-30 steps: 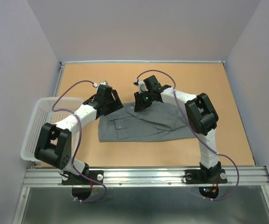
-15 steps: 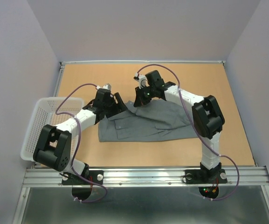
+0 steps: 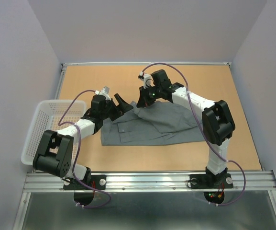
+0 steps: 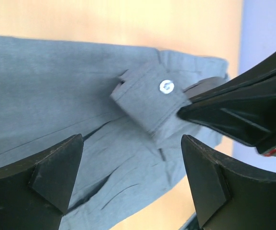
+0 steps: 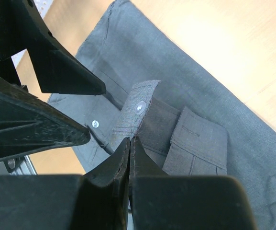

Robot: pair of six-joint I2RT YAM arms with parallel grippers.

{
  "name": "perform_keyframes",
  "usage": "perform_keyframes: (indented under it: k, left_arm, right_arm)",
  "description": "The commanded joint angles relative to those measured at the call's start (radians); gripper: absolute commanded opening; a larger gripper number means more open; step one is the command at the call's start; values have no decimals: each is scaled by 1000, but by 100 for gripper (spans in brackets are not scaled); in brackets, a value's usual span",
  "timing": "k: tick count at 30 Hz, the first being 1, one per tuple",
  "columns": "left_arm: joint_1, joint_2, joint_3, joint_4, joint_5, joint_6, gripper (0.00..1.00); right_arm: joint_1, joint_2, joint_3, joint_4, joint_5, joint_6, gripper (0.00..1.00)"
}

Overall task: Fold and stack the long sleeve shirts
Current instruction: Fold the shirt

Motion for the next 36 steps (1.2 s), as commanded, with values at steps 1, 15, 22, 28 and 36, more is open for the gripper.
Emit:
perform_keyframes:
  k: [1,15,22,28,36]
  left_arm:
    - [15,-28,-28,169,62,-109,95]
    - [14,126,-62,255,85,-383,93]
    - [5,164,-73,292,99,-420,93]
    - [3,218,-60,341,88,-451,88]
    - [-15,284,-28,373,96,-474,78]
  right_arm:
    - [0,-69,-37,47,-29,17,1]
    - [0,-65,-102,110,-31,64,1]
    - [0,-55,-131,148,-28,87,1]
    - [0,-52,-151,166,-29,99,1]
    - [0,-45,-188,186,-22,115,1]
